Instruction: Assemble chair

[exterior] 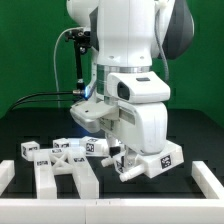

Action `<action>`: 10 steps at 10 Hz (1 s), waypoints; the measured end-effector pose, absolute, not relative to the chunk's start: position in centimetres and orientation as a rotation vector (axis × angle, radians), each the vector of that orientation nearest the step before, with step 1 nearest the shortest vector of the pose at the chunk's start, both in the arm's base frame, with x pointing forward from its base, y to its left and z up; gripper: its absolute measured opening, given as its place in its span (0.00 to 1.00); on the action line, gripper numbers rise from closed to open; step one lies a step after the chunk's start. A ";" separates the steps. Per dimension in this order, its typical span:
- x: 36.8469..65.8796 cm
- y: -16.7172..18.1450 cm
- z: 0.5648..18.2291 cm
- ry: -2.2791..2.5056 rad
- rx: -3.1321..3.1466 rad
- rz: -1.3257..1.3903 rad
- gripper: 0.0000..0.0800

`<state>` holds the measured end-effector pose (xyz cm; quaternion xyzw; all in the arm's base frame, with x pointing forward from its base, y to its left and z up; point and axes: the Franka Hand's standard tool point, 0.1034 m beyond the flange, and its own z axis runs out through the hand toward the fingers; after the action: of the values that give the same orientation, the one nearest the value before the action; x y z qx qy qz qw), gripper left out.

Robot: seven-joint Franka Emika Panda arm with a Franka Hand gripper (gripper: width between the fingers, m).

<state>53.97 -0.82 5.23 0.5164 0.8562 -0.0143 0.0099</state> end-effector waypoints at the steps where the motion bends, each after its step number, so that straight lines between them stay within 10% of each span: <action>1: 54.0 -1.1 5.2 2.719 1.509 -0.059 0.46; 10: 54.4 2.2 2.4 2.941 0.692 -0.018 0.46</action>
Offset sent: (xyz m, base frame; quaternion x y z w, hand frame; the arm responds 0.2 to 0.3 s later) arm 0.0184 0.0619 -0.0213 -0.1203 0.0272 -0.2242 0.9667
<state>54.38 2.20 2.35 0.2286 0.9717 -0.0060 0.0601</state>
